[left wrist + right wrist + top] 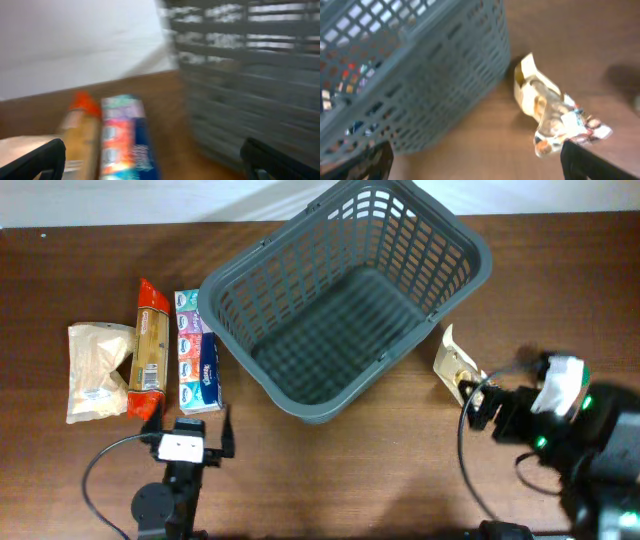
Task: Pack container
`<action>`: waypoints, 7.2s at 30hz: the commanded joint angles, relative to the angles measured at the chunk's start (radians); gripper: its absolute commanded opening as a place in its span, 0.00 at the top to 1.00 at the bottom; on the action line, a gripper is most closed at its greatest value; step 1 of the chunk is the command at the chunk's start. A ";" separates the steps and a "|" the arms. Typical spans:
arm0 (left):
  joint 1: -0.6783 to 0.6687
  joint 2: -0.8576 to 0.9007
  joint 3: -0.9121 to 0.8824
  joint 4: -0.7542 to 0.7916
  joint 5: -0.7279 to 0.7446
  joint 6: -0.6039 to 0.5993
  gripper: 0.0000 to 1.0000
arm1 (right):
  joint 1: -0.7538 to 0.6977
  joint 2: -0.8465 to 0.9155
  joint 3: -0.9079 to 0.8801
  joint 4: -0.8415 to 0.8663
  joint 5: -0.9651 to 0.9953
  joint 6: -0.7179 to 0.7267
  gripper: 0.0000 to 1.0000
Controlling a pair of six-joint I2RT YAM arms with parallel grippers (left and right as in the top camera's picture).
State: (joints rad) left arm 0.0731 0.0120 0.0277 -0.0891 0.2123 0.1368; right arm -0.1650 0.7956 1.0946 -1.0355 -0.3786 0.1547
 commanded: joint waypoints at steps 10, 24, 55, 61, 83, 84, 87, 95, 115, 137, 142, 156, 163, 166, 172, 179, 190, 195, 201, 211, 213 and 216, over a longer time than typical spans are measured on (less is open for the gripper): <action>-0.003 -0.006 0.102 -0.190 0.500 -0.153 0.01 | -0.005 0.304 0.645 -0.426 0.122 -0.095 0.01; -0.003 0.111 0.732 -0.924 0.228 -0.275 0.01 | -0.006 0.388 0.692 -0.462 0.196 -0.033 0.01; -0.003 0.654 1.408 -1.299 0.756 -0.078 0.01 | -0.006 0.708 1.255 -0.661 0.098 -0.033 0.01; -0.003 0.653 1.411 -1.277 0.696 -0.079 0.01 | -0.005 0.762 1.255 -0.663 0.084 -0.003 0.01; -0.003 0.654 1.411 -1.228 0.685 -0.182 0.01 | -0.003 0.972 1.255 -0.498 -0.138 -0.125 0.03; -0.003 0.654 1.411 -1.228 0.685 -0.182 0.01 | -0.003 0.992 1.255 -0.502 -0.138 -0.125 0.12; -0.003 0.653 1.411 -1.231 0.687 -0.182 0.01 | -0.004 1.036 1.255 -0.514 -0.132 -0.125 0.31; -0.003 0.654 1.411 -1.228 0.681 -0.182 0.01 | -0.006 1.049 1.256 -0.532 0.025 -0.121 0.82; -0.003 0.661 1.290 -1.211 0.763 -0.482 0.98 | -0.005 1.049 1.256 -0.482 0.070 -0.121 0.96; -0.009 0.766 1.150 -1.246 0.578 -0.471 0.98 | -0.005 1.049 1.256 -0.525 0.046 -0.121 0.96; -0.072 0.903 1.120 -1.215 0.682 -0.385 0.98 | -0.005 1.049 1.256 -0.538 0.047 -0.122 0.96; -0.346 1.059 1.120 -1.056 0.690 -0.473 0.98 | -0.005 1.049 1.256 -0.529 0.050 -0.148 0.96; -0.374 1.059 1.120 -1.004 0.642 -0.515 0.98 | -0.005 1.049 1.256 -0.524 0.050 -0.148 0.96; -0.374 1.061 1.120 -0.998 0.615 -0.515 0.98 | -0.005 1.049 1.256 -0.533 0.050 -0.148 0.96; -0.373 1.073 1.120 -0.961 0.549 -0.533 0.98 | -0.005 1.049 1.256 -0.558 0.042 -0.148 0.96; -0.371 1.117 1.120 -0.901 0.549 -0.534 0.98 | -0.005 1.049 1.256 -0.600 0.042 -0.148 0.96; -0.256 1.151 1.120 -0.890 0.546 -0.528 0.98 | -0.005 1.049 1.256 -0.616 0.002 -0.212 0.96; -0.212 1.151 1.122 -0.890 0.545 -0.502 0.98 | -0.005 1.049 1.256 -0.593 -0.064 -0.283 0.96; -0.163 1.151 1.122 -0.887 0.531 -0.498 0.98 | -0.005 1.057 1.255 -0.567 -0.083 -0.290 0.96; -0.286 1.125 1.122 -0.893 0.700 -0.488 0.98 | -0.005 1.062 1.255 -0.495 -0.081 -0.277 0.96; -0.348 1.107 1.123 -0.891 0.691 -0.520 0.98 | -0.005 1.062 1.255 -0.477 -0.080 -0.274 0.96; -0.455 1.075 1.123 -0.891 0.630 -0.595 0.98 | -0.006 1.062 1.255 -0.443 -0.078 -0.243 0.96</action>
State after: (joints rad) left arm -0.3019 1.1320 1.1481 -0.9817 0.8597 -0.3943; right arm -0.1650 1.8637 2.3386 -1.5005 -0.4400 -0.1116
